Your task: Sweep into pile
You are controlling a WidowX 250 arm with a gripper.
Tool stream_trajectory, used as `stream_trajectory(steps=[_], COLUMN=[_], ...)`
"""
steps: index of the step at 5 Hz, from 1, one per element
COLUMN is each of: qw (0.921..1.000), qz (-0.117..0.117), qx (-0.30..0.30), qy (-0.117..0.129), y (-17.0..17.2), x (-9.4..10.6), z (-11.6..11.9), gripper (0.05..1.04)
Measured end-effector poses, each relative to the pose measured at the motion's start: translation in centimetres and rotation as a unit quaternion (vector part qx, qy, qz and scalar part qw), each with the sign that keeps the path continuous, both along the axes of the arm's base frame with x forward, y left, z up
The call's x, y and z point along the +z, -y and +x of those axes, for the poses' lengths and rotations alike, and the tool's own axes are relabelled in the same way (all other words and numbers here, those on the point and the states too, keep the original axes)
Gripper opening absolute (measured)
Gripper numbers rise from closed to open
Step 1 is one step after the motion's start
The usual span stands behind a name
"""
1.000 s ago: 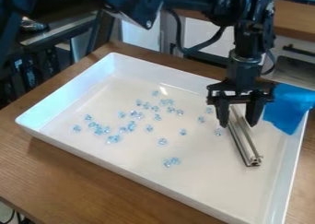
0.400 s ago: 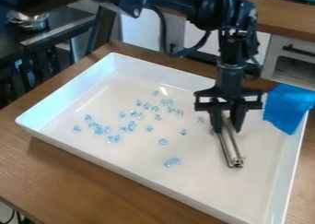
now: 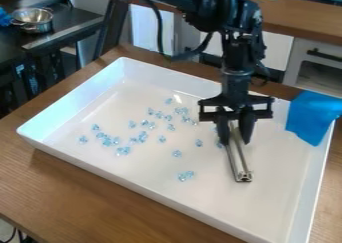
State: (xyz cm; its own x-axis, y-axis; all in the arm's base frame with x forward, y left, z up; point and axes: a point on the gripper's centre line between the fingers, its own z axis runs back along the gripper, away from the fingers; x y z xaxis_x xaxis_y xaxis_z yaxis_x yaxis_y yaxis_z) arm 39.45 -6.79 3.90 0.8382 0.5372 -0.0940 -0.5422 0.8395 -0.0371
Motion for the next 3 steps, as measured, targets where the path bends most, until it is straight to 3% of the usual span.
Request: stream_trajectory(steps=[3], qw=[1.0], qz=[0.003], qx=[0.004], qy=[0.008], y=[-6.3], x=[-0.1], z=[-3.7], gripper=[0.37])
